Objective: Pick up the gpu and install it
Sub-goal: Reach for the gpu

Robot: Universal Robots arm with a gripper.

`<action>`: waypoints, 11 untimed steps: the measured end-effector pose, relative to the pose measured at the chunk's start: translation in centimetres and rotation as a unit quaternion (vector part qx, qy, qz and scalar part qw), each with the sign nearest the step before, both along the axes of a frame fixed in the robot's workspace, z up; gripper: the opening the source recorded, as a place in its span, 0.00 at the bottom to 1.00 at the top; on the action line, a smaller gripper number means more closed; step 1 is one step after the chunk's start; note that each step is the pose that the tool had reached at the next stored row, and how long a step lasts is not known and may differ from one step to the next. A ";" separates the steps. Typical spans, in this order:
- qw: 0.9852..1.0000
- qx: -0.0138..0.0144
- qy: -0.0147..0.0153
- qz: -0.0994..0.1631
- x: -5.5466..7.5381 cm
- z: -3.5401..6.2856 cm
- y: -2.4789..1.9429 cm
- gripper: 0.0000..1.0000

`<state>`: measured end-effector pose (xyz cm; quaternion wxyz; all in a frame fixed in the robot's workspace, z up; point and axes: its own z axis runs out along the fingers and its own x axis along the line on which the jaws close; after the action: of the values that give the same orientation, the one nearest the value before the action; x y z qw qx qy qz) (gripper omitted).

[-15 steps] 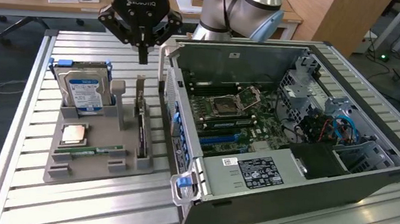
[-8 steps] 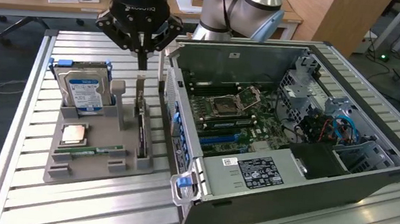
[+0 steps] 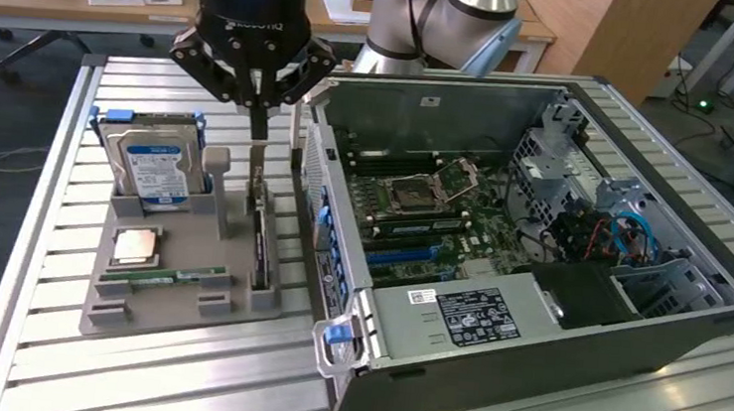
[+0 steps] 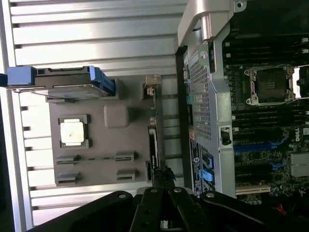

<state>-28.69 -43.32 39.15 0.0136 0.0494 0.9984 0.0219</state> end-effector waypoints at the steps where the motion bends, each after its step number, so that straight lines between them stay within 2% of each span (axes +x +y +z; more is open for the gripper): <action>1: 1.000 0.000 0.000 0.000 0.0 0.00 -0.01 0.11; 6: 1.000 0.000 0.000 0.000 -0.2 0.00 -0.28 0.11; 11: 1.000 0.000 0.000 0.000 -0.2 0.00 -0.29 0.11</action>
<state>-28.90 -43.61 39.15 0.0136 0.0494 0.9984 0.0219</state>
